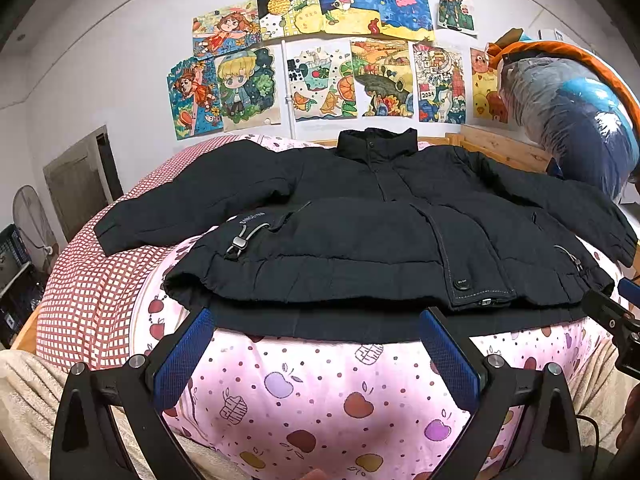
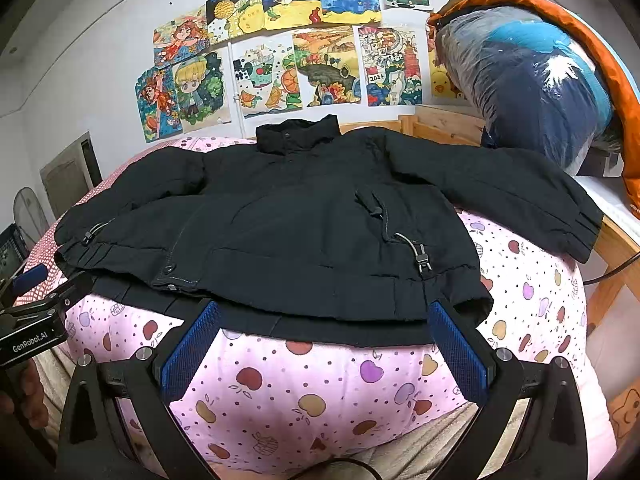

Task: Fold large clothes

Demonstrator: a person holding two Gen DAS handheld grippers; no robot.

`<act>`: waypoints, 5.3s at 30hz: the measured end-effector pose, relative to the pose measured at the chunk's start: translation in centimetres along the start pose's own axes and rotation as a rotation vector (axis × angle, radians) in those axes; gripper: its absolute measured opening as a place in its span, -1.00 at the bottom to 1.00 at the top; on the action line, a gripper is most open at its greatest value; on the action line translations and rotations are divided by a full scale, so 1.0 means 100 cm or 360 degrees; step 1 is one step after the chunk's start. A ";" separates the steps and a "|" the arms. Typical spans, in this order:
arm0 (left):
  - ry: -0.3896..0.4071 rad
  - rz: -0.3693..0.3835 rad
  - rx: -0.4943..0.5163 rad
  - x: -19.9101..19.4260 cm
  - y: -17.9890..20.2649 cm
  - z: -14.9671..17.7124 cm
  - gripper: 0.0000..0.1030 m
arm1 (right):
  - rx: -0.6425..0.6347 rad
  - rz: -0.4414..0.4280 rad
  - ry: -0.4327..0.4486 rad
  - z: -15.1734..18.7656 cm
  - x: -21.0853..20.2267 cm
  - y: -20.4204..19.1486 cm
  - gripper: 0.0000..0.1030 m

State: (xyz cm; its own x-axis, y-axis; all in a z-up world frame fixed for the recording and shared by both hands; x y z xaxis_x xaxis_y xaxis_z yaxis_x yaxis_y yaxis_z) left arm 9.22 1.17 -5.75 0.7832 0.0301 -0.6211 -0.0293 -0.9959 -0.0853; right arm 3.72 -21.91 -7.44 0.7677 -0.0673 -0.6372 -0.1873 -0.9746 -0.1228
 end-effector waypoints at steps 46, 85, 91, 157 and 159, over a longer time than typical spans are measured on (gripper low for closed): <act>-0.0062 0.0085 0.0277 0.008 0.044 -0.054 1.00 | -0.0036 0.0267 -0.0078 -0.019 0.016 0.045 0.98; -0.0268 0.0450 0.0670 0.291 0.315 -0.236 1.00 | 0.1365 0.0643 0.0187 -0.018 0.099 0.311 0.98; -0.0435 0.0367 0.0523 0.355 0.316 -0.231 1.00 | 0.1442 0.0472 0.0178 -0.009 0.120 0.318 0.49; -0.1004 0.0731 0.0329 0.342 0.080 -0.174 -0.81 | -0.0149 -0.0194 -0.0257 -0.146 0.189 0.006 0.46; -0.0905 0.0631 0.0340 0.332 0.077 -0.186 -0.86 | -0.0111 -0.0139 -0.0252 -0.151 0.193 0.015 0.46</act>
State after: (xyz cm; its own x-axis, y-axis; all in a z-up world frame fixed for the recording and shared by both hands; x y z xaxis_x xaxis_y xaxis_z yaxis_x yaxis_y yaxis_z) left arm 46.57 -7.13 -12.51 0.2458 -0.2322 -0.9411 -0.4104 -0.9045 0.1160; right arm 27.52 -27.88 -8.47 0.6720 0.0476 -0.7390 -0.0771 -0.9880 -0.1337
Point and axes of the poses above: each gripper's, at about its wrist camera, not at the fingertips, and x roughly the way its jaws point, y to its right, z to its underside, the point moved 10 cm from there along x, roughly the way its jaws point, and after that the axes turned 8 degrees about -y, right-handed, at the moved point
